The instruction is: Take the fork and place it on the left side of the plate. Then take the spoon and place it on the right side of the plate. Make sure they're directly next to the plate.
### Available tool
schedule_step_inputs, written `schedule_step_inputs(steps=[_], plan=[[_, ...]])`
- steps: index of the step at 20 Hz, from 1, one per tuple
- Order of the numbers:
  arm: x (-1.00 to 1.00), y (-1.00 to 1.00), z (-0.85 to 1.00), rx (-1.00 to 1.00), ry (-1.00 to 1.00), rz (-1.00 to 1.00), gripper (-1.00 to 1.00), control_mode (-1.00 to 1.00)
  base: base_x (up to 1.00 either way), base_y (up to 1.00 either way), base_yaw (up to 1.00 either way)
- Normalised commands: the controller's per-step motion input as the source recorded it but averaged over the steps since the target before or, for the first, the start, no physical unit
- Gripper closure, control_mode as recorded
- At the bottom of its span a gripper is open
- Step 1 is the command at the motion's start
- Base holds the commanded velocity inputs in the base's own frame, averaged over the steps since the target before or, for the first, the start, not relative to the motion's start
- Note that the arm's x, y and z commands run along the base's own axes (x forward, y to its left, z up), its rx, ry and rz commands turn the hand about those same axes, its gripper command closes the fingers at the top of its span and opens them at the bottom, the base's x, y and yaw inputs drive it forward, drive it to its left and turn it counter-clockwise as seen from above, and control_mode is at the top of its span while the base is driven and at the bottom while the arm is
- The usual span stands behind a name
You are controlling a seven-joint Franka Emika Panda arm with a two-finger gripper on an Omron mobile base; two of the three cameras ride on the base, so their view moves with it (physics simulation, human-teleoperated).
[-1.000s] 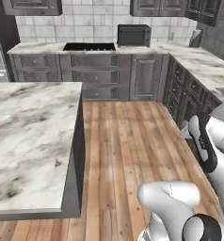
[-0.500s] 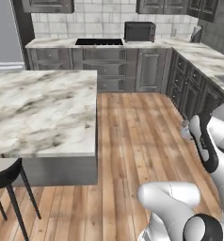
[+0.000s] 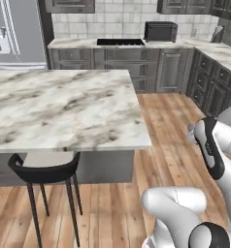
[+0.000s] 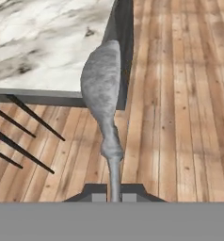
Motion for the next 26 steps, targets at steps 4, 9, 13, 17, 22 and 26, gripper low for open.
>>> schedule_step_inputs(steps=[4, 9, 13, 17, 22, 26], plan=[[0.00, 0.00, 0.00, 0.00, 0.00, 0.00, 1.00, 1.00, 0.00, 1.00, -0.03], [0.00, 0.00, 0.00, 0.00, 0.00, 0.00, 1.00, 1.00, 0.00, 1.00, -0.03], [0.00, 0.00, 0.00, 0.00, 0.00, 0.00, 1.00, 1.00, 0.00, 1.00, -0.03], [0.00, 0.00, 0.00, 0.00, 0.00, 0.00, 1.00, 1.00, 0.00, 1.00, -0.03], [0.00, 0.00, 0.00, 0.00, 0.00, 0.00, 1.00, 1.00, 0.00, 1.00, -0.04], [0.00, 0.00, 0.00, 0.00, 0.00, 0.00, 1.00, 1.00, 0.17, 1.00, -0.09]])
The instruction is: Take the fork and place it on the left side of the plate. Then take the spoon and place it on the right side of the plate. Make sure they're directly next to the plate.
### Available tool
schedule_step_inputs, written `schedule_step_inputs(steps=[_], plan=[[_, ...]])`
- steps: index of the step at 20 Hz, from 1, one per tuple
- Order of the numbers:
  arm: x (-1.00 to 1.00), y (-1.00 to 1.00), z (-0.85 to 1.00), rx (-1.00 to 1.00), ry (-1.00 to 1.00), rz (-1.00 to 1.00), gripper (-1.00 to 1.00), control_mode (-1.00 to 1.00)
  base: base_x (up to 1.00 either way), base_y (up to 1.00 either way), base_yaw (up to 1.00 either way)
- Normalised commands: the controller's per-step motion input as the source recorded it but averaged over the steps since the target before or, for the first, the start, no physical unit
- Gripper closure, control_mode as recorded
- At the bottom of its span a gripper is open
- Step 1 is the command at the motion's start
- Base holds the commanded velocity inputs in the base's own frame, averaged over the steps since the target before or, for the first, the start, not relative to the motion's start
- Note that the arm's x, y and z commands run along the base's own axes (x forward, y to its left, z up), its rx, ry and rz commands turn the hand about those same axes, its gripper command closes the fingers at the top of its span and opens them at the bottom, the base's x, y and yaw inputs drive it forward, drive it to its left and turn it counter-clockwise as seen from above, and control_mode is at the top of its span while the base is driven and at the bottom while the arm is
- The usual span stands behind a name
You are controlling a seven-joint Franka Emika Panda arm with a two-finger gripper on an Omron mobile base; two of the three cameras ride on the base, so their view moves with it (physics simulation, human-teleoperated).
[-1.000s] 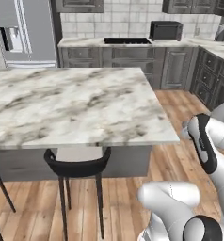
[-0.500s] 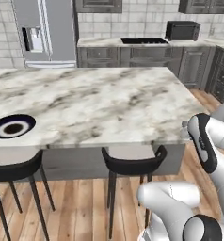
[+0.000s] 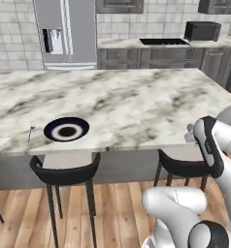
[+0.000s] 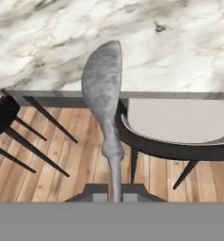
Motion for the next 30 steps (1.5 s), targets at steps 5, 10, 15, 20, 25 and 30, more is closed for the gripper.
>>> schedule_step_inputs(steps=[5, 10, 15, 20, 25, 30], plan=[[0.00, 0.00, 0.00, 0.00, 0.00, 0.00, 1.00, 1.00, 0.40, 1.00, -0.13], [0.00, 0.00, 0.00, 0.00, 0.00, 0.00, 1.00, 1.00, 0.57, 0.96, -0.18], [0.00, 0.00, 0.00, 0.00, 0.00, 0.00, 1.00, 1.00, 0.80, 0.43, -0.10], [0.00, 0.00, 0.00, 0.00, 0.00, 0.00, 1.00, 1.00, 0.89, 0.21, -0.01], [0.59, 0.14, -0.03, -0.03, 0.17, 0.00, 1.00, -1.00, 0.38, 0.10, 0.00], [1.00, 0.43, -0.32, -0.10, 0.34, 0.00, 1.00, -1.00, 0.00, 0.00, 0.00]])
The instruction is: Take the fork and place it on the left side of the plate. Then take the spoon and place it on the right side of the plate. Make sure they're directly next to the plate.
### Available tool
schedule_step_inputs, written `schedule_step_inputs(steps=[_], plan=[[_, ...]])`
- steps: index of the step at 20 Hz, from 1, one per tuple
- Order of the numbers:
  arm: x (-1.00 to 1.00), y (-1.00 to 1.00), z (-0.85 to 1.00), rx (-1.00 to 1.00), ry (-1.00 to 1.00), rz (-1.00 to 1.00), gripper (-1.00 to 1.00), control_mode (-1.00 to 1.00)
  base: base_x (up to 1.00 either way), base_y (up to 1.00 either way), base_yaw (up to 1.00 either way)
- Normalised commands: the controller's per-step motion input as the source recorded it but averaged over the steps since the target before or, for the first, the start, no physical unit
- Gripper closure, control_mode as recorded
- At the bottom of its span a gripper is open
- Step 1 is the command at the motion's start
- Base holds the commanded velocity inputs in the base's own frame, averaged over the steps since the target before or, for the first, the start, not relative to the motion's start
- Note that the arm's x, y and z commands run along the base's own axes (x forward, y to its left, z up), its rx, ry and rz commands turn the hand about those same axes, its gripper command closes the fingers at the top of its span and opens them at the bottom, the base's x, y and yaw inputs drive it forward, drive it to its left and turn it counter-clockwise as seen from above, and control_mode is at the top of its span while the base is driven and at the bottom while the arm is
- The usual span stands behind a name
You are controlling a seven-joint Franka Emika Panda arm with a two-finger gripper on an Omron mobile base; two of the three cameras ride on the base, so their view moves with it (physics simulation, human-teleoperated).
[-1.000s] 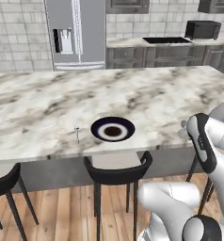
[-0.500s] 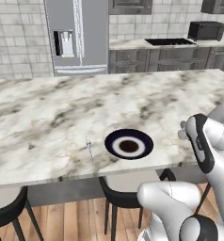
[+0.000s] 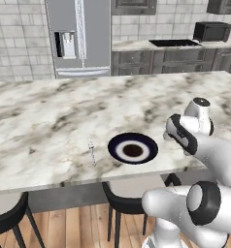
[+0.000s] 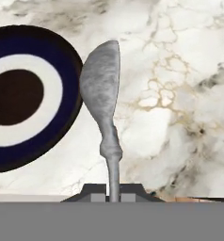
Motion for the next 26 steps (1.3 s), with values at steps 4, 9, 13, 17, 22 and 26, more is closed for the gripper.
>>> schedule_step_inputs(steps=[4, 9, 13, 17, 22, 26], plan=[[0.87, 0.10, -0.51, -0.02, 0.28, 0.00, 1.00, -1.00, 0.00, 0.00, 0.00], [0.34, -0.03, -0.57, 0.00, 0.14, 0.03, 1.00, -1.00, 0.00, 0.00, 0.00], [0.17, -0.13, -0.42, 0.02, 0.01, 0.04, 1.00, -1.00, 0.00, 0.00, 0.00], [0.11, -0.20, -0.31, 0.06, 0.00, 0.05, 1.00, -1.00, 0.00, 0.00, 0.00], [0.09, -0.06, -0.27, 0.05, 0.00, 0.03, 1.00, -1.00, 0.00, 0.00, 0.00], [0.11, 0.00, -0.27, 0.01, 0.00, 0.00, 1.00, -1.00, 0.00, 0.00, 0.00]])
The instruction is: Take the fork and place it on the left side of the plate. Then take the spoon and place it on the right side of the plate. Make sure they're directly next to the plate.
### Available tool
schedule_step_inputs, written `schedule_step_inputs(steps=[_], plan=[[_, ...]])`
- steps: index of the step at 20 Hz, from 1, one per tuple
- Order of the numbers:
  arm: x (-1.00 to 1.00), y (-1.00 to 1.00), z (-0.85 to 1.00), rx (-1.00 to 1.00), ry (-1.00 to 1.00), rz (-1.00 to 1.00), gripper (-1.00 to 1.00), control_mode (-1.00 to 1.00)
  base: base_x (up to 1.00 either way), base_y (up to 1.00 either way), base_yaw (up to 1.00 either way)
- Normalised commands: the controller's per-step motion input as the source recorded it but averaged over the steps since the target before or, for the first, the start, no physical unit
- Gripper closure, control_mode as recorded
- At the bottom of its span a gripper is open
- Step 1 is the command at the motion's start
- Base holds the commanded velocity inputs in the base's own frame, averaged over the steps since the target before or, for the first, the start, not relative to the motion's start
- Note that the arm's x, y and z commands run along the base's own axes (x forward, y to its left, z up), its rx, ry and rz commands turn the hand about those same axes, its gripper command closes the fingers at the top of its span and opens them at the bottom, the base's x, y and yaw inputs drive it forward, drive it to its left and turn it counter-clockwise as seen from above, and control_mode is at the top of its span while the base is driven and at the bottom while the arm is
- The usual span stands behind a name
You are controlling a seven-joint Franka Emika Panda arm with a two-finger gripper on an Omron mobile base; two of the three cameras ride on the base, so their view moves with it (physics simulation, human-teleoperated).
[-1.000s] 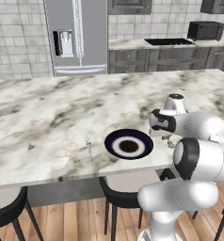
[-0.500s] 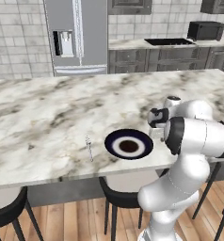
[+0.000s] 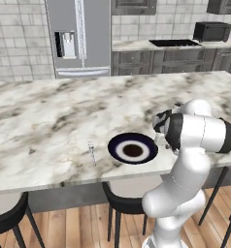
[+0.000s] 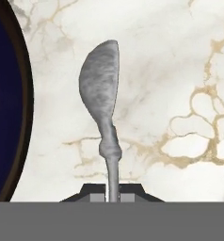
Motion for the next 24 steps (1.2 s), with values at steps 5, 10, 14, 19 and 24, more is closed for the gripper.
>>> schedule_step_inputs(steps=[5, 10, 14, 19, 24], plan=[[0.14, 0.01, -0.21, 0.01, 0.00, 0.00, 1.00, -1.00, 0.00, 0.00, 0.00], [0.18, 0.02, -0.21, 0.01, 0.00, 0.00, 1.00, -1.00, 0.00, 0.00, 0.00], [0.20, 0.21, -0.25, 0.00, 0.00, -0.02, -1.00, -1.00, 0.00, 0.00, 0.00], [0.00, 0.10, -0.07, 0.00, 0.00, -0.01, -1.00, -1.00, 0.00, 0.00, 0.00], [-0.25, -0.02, 0.27, 0.00, 0.00, 0.00, -1.00, -1.00, 0.00, 0.00, 0.00]])
